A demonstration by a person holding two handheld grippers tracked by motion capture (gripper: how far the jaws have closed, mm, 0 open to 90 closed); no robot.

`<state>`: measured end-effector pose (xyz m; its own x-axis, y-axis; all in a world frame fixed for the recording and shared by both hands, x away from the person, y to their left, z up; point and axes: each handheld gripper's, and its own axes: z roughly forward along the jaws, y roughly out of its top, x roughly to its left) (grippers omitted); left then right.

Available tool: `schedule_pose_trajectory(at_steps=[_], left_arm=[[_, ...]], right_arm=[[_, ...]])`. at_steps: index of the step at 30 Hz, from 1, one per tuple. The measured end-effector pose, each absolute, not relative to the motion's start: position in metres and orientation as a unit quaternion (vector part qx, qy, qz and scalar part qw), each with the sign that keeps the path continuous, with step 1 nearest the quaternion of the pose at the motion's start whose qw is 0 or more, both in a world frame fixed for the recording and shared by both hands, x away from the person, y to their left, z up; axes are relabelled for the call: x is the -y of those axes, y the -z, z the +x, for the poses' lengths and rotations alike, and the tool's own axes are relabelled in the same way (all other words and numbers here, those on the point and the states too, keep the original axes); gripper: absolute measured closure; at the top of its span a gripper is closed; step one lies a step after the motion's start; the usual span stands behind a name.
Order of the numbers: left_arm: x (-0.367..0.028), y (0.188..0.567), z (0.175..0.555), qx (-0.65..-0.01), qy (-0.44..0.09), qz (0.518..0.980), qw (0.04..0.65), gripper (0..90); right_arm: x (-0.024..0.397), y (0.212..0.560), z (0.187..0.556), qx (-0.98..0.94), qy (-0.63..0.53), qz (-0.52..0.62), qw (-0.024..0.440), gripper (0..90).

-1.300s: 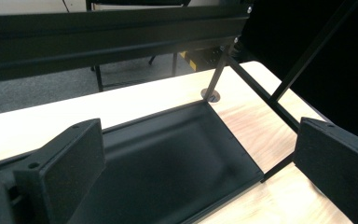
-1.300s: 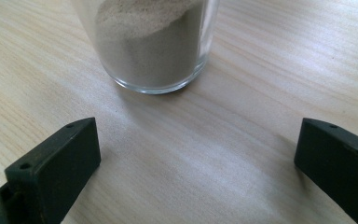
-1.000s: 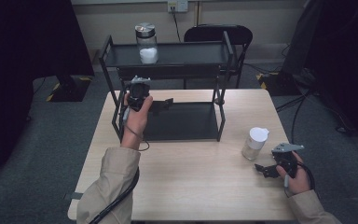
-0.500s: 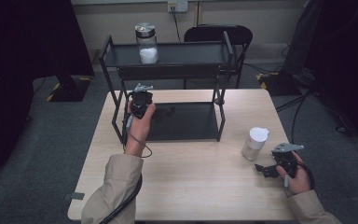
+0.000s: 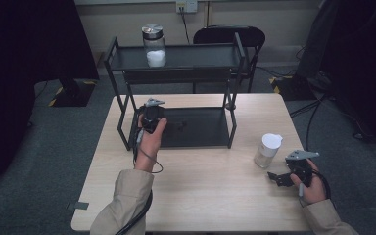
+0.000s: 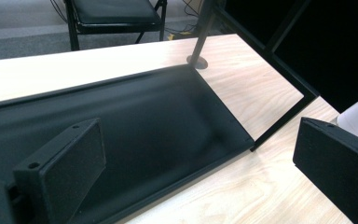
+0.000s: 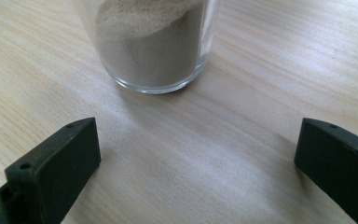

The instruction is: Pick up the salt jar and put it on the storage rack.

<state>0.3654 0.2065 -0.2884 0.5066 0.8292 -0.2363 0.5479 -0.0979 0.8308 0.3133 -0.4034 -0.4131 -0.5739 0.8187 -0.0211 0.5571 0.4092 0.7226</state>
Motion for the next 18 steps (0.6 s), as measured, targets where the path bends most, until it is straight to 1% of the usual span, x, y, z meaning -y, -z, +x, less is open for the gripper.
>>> schedule_pose_trajectory(at_steps=[18], left_arm=[[-0.202,0.32,0.362,-0.473,-0.117,0.729,0.481,1.6]], right_arm=[[0.403,0.413,0.313,-0.818,-0.344,0.421,0.19,0.0]])
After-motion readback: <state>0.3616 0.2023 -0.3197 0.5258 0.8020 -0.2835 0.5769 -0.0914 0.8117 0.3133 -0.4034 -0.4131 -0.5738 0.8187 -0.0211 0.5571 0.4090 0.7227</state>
